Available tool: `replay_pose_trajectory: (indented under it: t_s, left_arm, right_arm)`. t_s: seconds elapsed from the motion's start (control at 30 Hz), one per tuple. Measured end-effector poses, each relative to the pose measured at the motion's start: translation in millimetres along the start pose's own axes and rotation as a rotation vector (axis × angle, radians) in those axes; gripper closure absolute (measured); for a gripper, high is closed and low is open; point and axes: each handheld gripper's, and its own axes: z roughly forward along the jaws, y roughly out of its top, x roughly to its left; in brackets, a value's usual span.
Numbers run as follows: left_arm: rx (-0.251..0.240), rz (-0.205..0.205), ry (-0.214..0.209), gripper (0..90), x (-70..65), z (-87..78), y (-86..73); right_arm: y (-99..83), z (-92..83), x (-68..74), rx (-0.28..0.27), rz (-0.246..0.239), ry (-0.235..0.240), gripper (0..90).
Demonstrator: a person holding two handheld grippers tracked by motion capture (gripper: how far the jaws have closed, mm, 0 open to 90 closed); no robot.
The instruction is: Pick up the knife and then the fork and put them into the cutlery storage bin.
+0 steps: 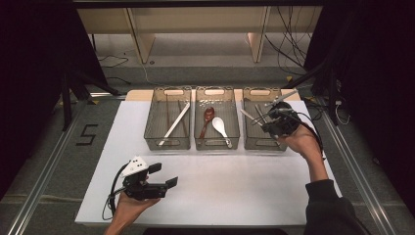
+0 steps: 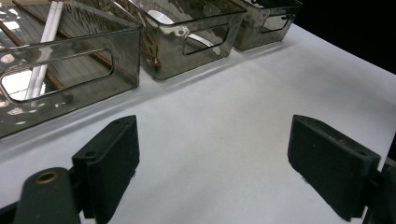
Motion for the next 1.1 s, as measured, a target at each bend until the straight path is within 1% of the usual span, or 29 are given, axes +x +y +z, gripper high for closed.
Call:
replay_pose_trajectory:
  t_s: [0.1,0.17,0.2,0.33,0.53,0.6,0.8,1.1]
  left_arm:
    - [0.0,0.0,0.0,16.3,-0.1,0.3,0.1]
    - [0.001,0.0,0.0,16.3,-0.1,0.3,0.1]
    - [0.0,0.0,0.0,16.3,-0.1,0.2,0.1]
    - [0.0,-0.001,0.0,16.3,0.1,0.1,0.0]
    - [-0.002,-0.002,0.001,16.3,-0.2,0.2,0.1]
    - [-0.002,-0.003,0.0,16.3,-0.2,0.0,0.2]
    - [-0.002,-0.004,0.0,16.3,0.0,-0.2,0.2]
    - [-0.003,-0.003,-0.001,16.3,-0.3,-0.1,0.3]
  right_arm:
    - [4.5,4.9,-8.7,-0.001,0.026,-0.028,85.3]
    - [7.2,8.1,-13.8,0.006,0.042,-0.035,85.3]
    - [8.3,9.5,-16.2,0.005,0.05,-0.045,85.3]
    - [11.3,14.9,-24.8,0.011,0.081,-0.059,85.3]
    - [14.8,22.0,-34.0,0.008,0.117,-0.083,85.3]
    - [15.7,24.4,-36.0,0.002,0.123,-0.091,85.3]
    - [16.9,31.8,-40.3,0.005,0.146,-0.101,85.2]
    - [19.6,40.1,-42.9,0.009,0.162,-0.112,85.2]
